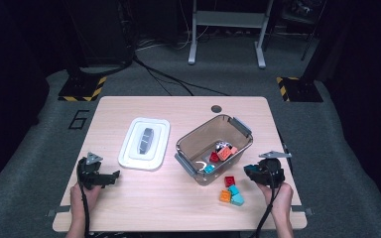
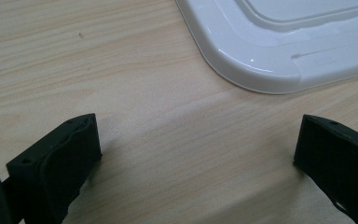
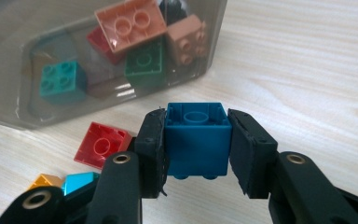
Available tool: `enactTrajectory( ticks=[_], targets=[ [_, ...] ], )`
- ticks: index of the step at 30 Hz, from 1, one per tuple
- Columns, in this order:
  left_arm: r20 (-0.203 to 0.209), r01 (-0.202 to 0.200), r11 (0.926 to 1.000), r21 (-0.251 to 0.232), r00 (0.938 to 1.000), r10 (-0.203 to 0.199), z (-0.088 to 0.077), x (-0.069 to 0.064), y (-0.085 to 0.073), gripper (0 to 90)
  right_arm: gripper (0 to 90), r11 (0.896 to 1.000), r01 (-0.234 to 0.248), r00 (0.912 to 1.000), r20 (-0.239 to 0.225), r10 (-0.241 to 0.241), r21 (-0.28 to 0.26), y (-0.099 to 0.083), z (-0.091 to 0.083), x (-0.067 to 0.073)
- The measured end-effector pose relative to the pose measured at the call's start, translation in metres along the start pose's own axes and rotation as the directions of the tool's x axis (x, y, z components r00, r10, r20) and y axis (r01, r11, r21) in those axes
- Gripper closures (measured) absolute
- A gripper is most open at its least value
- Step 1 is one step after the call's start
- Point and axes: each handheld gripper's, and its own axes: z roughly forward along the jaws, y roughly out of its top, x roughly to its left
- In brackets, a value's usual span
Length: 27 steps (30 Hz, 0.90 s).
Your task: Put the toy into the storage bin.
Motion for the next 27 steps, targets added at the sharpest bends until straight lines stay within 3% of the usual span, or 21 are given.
enactTrajectory(
  ticks=[2,3,27],
  targets=[
    [0.000,0.000,1.0000,0.000,1.0000,0.000,0.000,0.000,0.000,0.3,58.9,1.000,-0.024,0.9997,-0.001,0.024,-0.003,0.003,-0.004,0.001],
    [0.000,0.000,1.0000,0.000,1.0000,0.000,0.000,0.000,0.000,0.3,58.9,1.000,-0.004,1.0000,-0.004,0.004,-0.010,0.004,-0.005,-0.002],
    [0.000,0.000,1.0000,0.000,1.0000,0.000,0.000,0.000,0.000,0.2,58.9,0.997,0.009,0.9997,0.024,-0.007,-0.072,0.037,-0.034,-0.002]
  ],
)
